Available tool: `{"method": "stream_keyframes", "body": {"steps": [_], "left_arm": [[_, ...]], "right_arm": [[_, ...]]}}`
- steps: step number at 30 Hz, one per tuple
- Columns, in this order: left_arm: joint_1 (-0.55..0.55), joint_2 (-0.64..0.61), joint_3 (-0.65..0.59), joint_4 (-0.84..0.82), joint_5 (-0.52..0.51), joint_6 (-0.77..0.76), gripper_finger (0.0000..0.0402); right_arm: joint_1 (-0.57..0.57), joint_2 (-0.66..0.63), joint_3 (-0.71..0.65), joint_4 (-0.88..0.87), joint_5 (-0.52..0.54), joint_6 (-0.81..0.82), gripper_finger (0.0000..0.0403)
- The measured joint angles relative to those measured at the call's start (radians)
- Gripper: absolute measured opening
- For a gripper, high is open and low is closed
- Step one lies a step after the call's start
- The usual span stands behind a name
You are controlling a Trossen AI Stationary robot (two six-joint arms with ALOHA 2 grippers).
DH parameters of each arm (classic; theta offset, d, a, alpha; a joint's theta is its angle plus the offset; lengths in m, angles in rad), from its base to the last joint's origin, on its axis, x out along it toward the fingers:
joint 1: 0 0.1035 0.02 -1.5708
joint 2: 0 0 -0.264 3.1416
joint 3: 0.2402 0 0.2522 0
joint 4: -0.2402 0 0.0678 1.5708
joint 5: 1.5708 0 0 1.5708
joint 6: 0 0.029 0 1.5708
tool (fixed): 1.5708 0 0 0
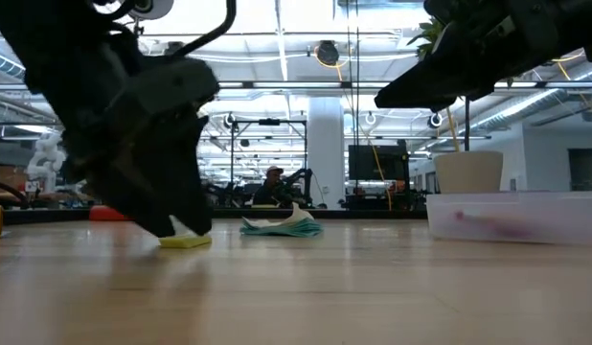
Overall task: Pack school essentials
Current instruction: Put the eraser into the supply box
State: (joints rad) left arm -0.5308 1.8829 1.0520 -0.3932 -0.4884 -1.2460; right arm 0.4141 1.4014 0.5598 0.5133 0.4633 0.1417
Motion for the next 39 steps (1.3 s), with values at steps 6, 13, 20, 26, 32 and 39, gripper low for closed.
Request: {"method": "stream_keyframes", "body": {"steps": [6, 13, 20, 26, 32, 39], "left_arm": [[-0.002, 0.063, 0.005, 0.105, -0.042, 0.044, 0.0271], [-0.009, 0.081, 0.004, 0.108, -0.063, 0.081, 0.0214], [-0.009, 0.083, 0.003, 0.120, -0.088, 0.218, 0.0178], [-0.013, 0.074, 0.002, 0.122, -0.081, 0.336, 0.0156], [-0.016, 0.068, 0.001, 0.112, -0.070, 0.378, 0.0144], [-0.016, 0.070, 0.003, 0.082, -0.072, 0.316, 0.0181]], "right_arm": [[0.000, 0.000, 0.000, 0.021, -0.001, -0.004, 0.0089], [0.000, 0.000, 0.000, 0.036, -0.009, -0.007, 0.0089], [0.000, 0.000, 0.000, 0.036, -0.024, -0.004, 0.0089], [0.000, 0.000, 0.000, 0.037, -0.024, -0.004, 0.0089], [0.000, 0.000, 0.000, 0.036, -0.040, -0.004, 0.0089], [0.000, 0.000, 0.000, 0.036, -0.050, -0.004, 0.0089]]}}
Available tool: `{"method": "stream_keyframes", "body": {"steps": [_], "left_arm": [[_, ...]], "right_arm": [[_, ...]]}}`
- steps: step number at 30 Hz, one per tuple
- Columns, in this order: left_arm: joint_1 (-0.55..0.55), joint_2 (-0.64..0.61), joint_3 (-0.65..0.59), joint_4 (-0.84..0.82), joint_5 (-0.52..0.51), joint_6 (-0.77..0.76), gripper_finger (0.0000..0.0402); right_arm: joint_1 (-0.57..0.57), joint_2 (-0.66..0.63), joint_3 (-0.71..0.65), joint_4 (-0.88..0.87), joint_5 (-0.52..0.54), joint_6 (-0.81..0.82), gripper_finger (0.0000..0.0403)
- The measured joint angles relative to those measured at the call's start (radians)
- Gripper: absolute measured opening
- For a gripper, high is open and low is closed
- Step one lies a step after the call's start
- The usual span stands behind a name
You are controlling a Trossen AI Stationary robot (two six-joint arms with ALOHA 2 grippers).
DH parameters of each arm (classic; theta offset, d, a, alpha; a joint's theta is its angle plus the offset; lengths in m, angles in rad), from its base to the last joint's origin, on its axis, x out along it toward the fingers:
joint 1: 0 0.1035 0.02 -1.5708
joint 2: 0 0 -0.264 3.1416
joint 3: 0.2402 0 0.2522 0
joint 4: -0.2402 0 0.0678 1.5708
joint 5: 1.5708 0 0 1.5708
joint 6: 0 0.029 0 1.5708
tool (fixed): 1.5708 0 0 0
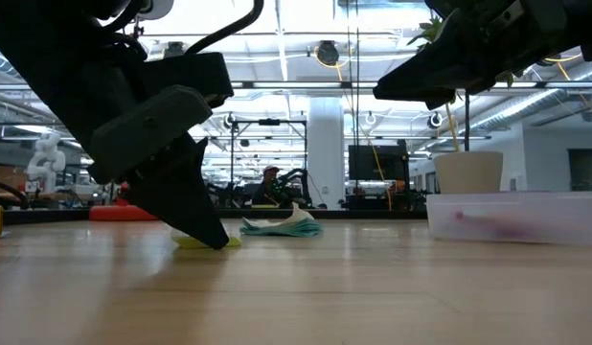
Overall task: Pack school essentials
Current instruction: Put the eraser into the supply box
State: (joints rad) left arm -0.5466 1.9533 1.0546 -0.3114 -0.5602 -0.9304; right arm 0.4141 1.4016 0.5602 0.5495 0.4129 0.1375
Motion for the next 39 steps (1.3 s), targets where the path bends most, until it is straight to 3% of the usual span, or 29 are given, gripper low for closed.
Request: {"method": "stream_keyframes", "body": {"steps": [5, 9, 23, 39], "left_arm": [[-0.014, -0.002, -0.001, -0.016, -0.006, -0.048, 0.0220], [-0.030, -0.004, -0.001, -0.048, -0.006, -0.091, 0.0225], [-0.073, 0.003, -0.002, -0.049, -0.046, -0.092, 0.0150], [-0.112, 0.002, -0.116, 0.105, -0.169, -0.130, 0.0143]], "right_arm": [[0.000, 0.000, 0.000, 0.000, 0.000, 0.000, 0.0089], [0.000, 0.000, 0.000, 0.000, 0.000, 0.000, 0.0089], [0.000, 0.000, 0.000, 0.000, 0.000, -0.003, 0.0089], [0.000, 0.000, 0.000, 0.000, 0.000, -0.001, 0.0089]]}}
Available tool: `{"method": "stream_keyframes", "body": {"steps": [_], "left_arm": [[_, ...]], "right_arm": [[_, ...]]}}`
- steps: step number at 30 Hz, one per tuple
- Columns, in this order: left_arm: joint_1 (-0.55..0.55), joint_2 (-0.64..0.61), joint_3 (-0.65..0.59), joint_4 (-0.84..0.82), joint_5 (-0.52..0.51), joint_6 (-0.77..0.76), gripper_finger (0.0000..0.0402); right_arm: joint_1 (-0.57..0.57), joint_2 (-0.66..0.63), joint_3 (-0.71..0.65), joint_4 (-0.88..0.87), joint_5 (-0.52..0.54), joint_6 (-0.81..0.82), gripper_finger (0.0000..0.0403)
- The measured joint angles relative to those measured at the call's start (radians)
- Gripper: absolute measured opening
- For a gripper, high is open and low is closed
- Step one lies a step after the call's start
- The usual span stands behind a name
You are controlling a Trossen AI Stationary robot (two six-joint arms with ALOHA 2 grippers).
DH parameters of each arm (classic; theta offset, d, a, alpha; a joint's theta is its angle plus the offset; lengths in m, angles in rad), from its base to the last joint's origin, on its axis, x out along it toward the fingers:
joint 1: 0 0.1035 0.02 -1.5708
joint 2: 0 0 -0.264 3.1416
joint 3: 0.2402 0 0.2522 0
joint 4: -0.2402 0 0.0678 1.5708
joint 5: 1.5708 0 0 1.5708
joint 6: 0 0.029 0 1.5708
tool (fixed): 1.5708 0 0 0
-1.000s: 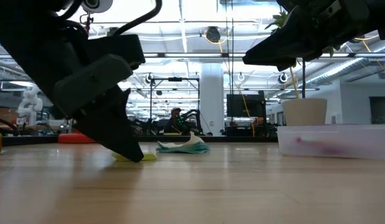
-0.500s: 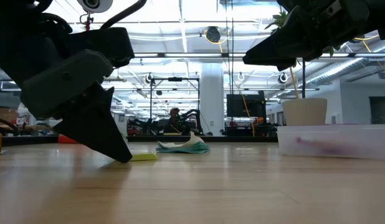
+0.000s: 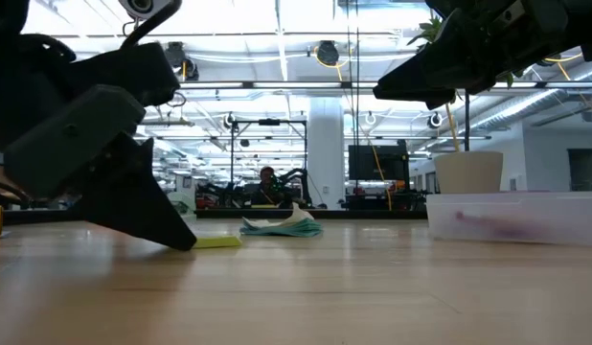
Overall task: Pack school essentials
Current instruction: Put the eraser into the supply box
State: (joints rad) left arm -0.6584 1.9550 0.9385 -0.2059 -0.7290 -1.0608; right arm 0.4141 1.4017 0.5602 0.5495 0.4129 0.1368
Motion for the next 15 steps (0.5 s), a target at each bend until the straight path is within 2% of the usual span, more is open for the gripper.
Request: {"method": "stream_keyframes", "body": {"steps": [15], "left_arm": [[-0.007, 0.001, -0.069, 0.132, -0.046, 0.073, 0.0143]], "right_arm": [[0.000, 0.000, 0.000, 0.000, 0.000, -0.002, 0.0089]]}}
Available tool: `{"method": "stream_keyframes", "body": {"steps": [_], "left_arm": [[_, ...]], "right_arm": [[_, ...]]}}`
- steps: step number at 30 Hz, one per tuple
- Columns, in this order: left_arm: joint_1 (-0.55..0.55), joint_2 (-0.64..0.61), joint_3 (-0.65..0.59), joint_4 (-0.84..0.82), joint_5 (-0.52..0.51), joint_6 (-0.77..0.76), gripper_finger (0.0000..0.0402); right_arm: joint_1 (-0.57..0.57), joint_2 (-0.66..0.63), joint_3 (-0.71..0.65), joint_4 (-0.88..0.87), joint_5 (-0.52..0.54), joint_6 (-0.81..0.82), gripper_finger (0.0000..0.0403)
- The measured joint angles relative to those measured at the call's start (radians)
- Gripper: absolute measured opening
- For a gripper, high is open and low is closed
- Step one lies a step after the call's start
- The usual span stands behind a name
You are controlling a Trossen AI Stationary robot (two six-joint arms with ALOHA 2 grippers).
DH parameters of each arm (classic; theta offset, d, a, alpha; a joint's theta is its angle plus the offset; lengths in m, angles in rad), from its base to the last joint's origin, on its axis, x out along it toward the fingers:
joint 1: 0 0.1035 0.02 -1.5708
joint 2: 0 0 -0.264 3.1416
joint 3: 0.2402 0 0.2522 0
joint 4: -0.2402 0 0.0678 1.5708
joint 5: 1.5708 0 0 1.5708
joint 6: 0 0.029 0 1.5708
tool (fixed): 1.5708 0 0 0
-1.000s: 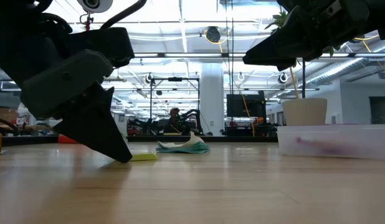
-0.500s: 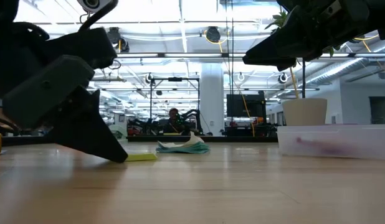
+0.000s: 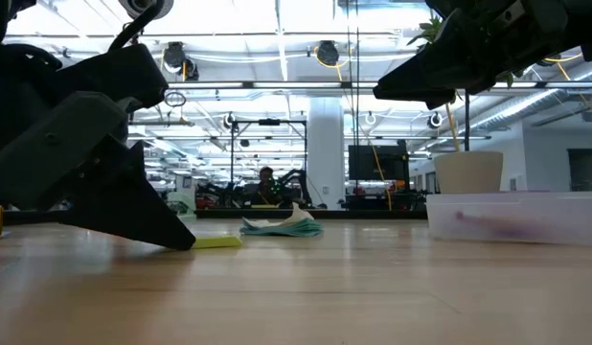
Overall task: Pack school essentials
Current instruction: Put the eraser into the supply box
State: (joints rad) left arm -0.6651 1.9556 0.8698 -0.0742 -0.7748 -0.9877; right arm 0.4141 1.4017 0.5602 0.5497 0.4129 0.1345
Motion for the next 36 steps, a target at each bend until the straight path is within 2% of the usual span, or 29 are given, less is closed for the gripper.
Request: {"method": "stream_keyframes", "body": {"steps": [10, 19, 36], "left_arm": [[0.003, 0.008, -0.001, 0.006, -0.036, 0.049, 0.0139], [0.003, 0.008, -0.001, 0.006, -0.037, 0.052, 0.0090], [0.005, -0.023, -0.005, 0.043, -0.033, 0.105, 0.0088]], "right_arm": [[0.000, 0.000, 0.000, 0.000, 0.000, 0.000, 0.0089], [0.000, 0.000, 0.000, 0.000, 0.000, 0.000, 0.0089], [0.000, 0.000, 0.000, 0.000, 0.000, 0.000, 0.0089]]}}
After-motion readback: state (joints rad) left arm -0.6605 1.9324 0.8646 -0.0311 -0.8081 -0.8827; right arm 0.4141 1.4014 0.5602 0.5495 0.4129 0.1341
